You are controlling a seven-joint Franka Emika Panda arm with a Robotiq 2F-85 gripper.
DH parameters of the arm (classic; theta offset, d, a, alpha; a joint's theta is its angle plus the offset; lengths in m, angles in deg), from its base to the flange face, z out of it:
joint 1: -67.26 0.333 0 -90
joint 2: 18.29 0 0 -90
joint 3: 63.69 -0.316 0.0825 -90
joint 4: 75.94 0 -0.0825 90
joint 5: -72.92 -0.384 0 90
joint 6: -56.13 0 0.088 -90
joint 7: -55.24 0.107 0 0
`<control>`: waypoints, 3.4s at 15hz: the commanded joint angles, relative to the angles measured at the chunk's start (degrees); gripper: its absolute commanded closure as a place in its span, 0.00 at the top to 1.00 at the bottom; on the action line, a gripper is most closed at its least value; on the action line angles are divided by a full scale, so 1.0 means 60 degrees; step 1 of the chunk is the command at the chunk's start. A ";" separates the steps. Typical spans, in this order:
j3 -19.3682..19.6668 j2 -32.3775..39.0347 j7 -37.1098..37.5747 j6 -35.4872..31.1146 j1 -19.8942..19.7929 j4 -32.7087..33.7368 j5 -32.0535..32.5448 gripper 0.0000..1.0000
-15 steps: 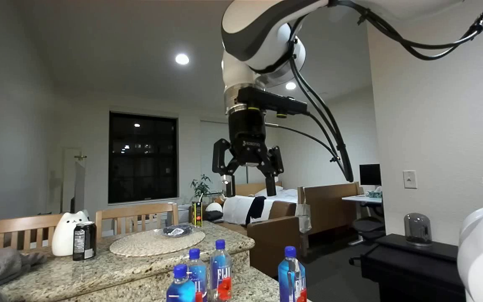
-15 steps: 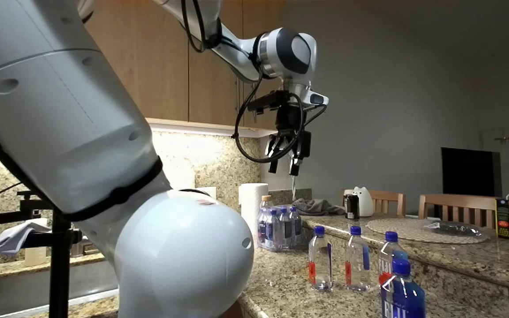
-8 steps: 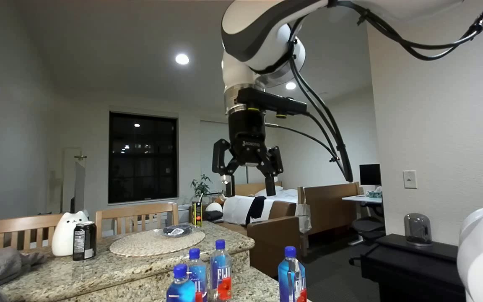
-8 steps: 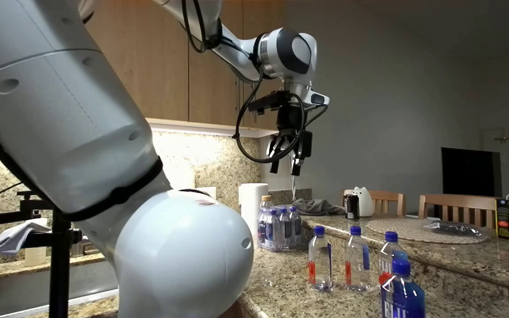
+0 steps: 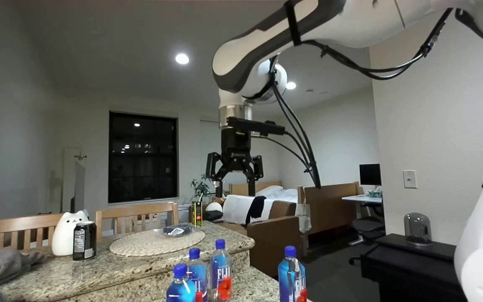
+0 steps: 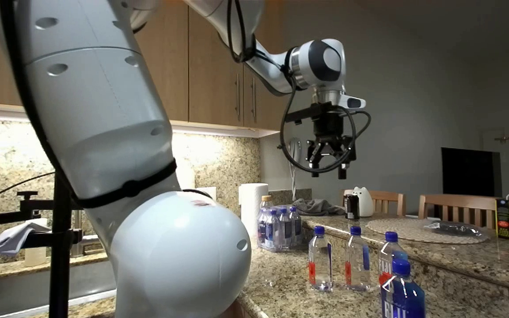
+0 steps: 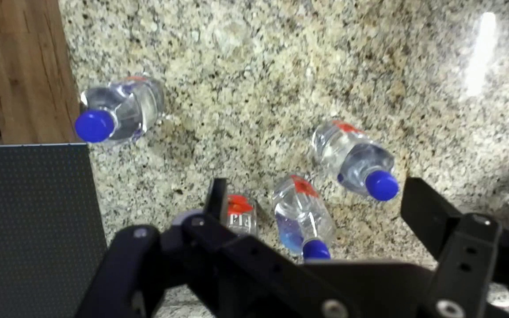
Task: Move the water bottles forward
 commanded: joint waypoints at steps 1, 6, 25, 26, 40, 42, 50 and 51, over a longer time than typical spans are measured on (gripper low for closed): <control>0.0442 0.1542 -0.0566 -0.0671 -0.0281 0.1036 0.0464 1.00; 0.0901 0.3039 -0.0621 -0.1592 -0.0377 0.1974 0.0788 1.00; 0.1039 0.5567 0.0262 -0.3326 -0.0082 0.2288 0.0945 1.00; 0.1051 0.5728 0.0300 -0.3474 -0.0054 0.2323 0.0972 1.00; 0.1459 0.5991 0.1449 -0.3695 0.0420 0.2525 0.1884 0.16; 0.1491 0.5856 0.1490 -0.3496 0.0410 0.2413 0.1927 0.15; 0.1301 0.4500 0.0986 -0.2105 0.0386 0.1655 0.1833 0.15; 0.1268 0.4255 0.0981 -0.2118 0.0359 0.1424 0.1809 0.15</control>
